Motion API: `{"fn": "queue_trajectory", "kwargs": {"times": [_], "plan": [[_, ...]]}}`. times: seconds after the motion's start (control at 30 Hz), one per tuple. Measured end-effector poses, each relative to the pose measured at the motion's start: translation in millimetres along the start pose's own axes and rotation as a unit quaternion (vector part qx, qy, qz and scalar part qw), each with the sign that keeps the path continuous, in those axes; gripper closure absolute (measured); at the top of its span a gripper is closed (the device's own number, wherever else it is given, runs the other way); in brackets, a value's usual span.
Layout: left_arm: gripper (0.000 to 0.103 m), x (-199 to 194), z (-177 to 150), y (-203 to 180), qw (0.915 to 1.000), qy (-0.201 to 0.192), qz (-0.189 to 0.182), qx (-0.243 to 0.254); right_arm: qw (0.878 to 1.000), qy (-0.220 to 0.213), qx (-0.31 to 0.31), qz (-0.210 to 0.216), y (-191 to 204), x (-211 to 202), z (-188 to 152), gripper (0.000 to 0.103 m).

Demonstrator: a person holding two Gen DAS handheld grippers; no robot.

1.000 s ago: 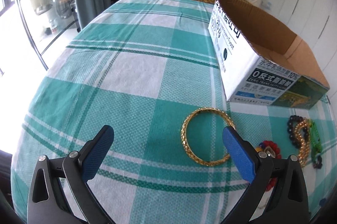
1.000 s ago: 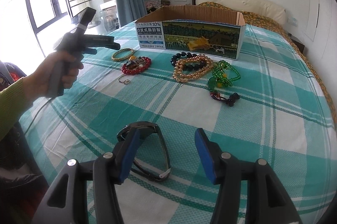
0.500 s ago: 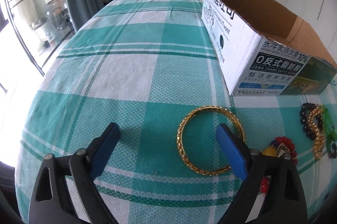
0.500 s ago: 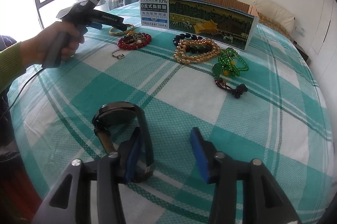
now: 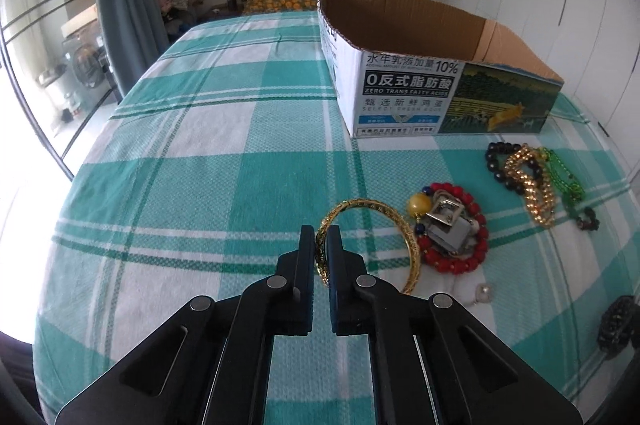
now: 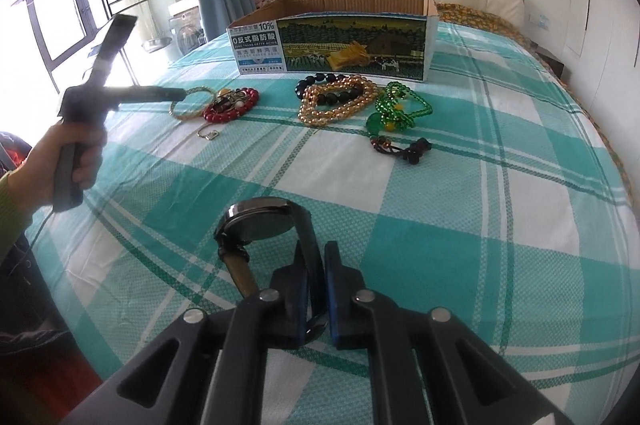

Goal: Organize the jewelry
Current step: 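Grasp the gold bangle with the left tool while the right tool grasps the black watch, then carry the gold bangle and black watch over the cardboard box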

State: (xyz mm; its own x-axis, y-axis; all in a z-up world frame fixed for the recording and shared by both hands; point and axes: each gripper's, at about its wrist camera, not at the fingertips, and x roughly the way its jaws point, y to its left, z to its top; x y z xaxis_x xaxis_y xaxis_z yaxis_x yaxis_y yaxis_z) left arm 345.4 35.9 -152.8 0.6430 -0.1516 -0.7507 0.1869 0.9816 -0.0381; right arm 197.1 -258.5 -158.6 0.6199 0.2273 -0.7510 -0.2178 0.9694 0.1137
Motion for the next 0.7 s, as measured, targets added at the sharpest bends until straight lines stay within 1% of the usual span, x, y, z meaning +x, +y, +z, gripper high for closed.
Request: {"fn": "queue_trajectory", "kwargs": {"times": [0.1,0.2,0.3,0.37,0.43,0.47,0.5,0.57,0.6,0.63,0.67,0.7], "plan": [[0.099,-31,-14,-4,0.9996,-0.016,-0.02,-0.011,1.0,-0.006,0.022,0.005,-5,-7,-1,0.095],[0.099,-55,-31,-12,0.9986,-0.02,-0.045,-0.021,0.999,-0.01,0.034,0.007,-7,-11,-2,0.095],[0.099,-68,-47,-23,0.9957,-0.004,-0.086,-0.034,0.999,-0.008,0.045,0.01,-7,-11,-3,0.095],[0.099,-68,-60,-34,0.9939,0.01,-0.103,-0.037,0.999,-0.003,0.053,0.002,-6,-9,-4,0.095],[0.098,-67,-73,-47,0.9938,0.02,-0.105,-0.032,0.998,0.003,0.06,-0.011,-5,-4,-5,0.095],[0.097,-65,-78,-53,0.9946,0.023,-0.098,-0.025,0.998,0.005,0.062,-0.015,-5,-1,-5,0.094],[0.096,-63,-82,-57,0.9957,0.027,-0.087,-0.017,0.998,0.007,0.062,-0.017,-5,1,-6,0.092],[0.093,-56,-86,-63,0.9967,0.036,-0.072,-0.006,0.998,0.011,0.058,-0.021,-4,5,-6,0.091],[0.084,-56,-89,-63,0.997,0.037,-0.068,-0.003,0.998,0.014,0.054,-0.023,-3,6,-7,0.091],[0.068,-55,-90,-63,0.9974,0.039,-0.061,-0.001,0.998,0.02,0.049,-0.021,-3,7,-7,0.087],[0.059,-56,-91,-63,0.9979,0.038,-0.053,-0.001,0.998,0.023,0.046,-0.02,-3,7,-8,0.077],[0.045,-57,-91,-61,0.9983,0.033,-0.048,-0.002,0.999,0.021,0.044,-0.017,-4,6,-8,0.067]]}}
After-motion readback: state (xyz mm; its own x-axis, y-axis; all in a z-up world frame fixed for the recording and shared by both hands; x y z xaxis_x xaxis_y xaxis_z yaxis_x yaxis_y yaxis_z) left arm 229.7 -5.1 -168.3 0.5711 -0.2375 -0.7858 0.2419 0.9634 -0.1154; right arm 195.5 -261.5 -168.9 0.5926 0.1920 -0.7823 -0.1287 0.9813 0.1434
